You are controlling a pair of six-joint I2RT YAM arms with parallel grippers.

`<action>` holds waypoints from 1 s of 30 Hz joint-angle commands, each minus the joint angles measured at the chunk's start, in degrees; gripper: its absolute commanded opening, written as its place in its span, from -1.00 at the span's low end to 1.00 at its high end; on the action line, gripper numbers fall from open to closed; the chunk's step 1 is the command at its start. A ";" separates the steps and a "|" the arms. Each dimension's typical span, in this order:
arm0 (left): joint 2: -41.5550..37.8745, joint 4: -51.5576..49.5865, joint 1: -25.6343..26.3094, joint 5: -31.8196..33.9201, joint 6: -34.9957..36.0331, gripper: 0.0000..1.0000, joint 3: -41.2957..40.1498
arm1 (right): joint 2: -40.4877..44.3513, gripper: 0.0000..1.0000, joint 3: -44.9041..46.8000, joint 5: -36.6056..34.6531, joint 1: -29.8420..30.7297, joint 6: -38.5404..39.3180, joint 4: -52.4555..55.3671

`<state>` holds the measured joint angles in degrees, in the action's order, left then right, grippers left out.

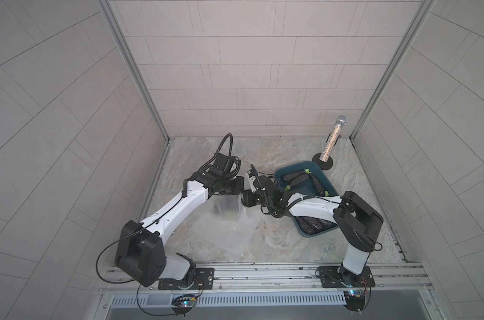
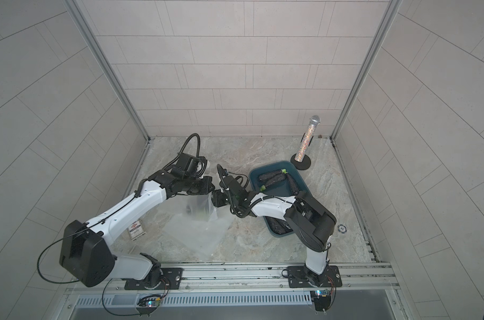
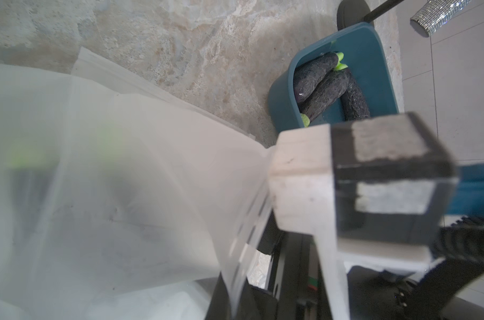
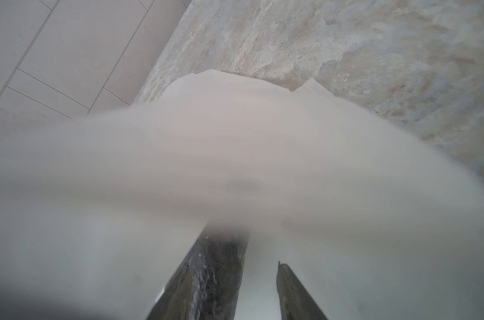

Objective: Place the eggplant in a zip-top bag and seal the zipper
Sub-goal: Place the eggplant in the zipper food storage bag, then pick up the eggplant from the basket.

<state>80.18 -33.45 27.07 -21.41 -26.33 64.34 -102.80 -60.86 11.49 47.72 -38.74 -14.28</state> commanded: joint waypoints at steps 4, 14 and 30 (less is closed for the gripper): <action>0.36 -0.99 -1.38 -0.12 -0.66 -1.00 -2.31 | 6.70 0.01 3.13 6.57 -2.52 -0.97 -6.24; 2.17 0.65 -2.20 0.69 -1.03 -1.00 -2.85 | 18.43 0.00 10.12 6.85 -7.27 -0.83 0.74; 2.28 1.25 -1.03 0.84 -0.89 -1.00 -3.43 | 19.64 0.02 15.95 -6.25 -28.46 -1.07 13.84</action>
<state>82.19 -32.80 25.54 -21.32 -27.40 61.56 -82.15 -44.82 8.23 20.21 -39.88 -2.37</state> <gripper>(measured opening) 0.049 0.512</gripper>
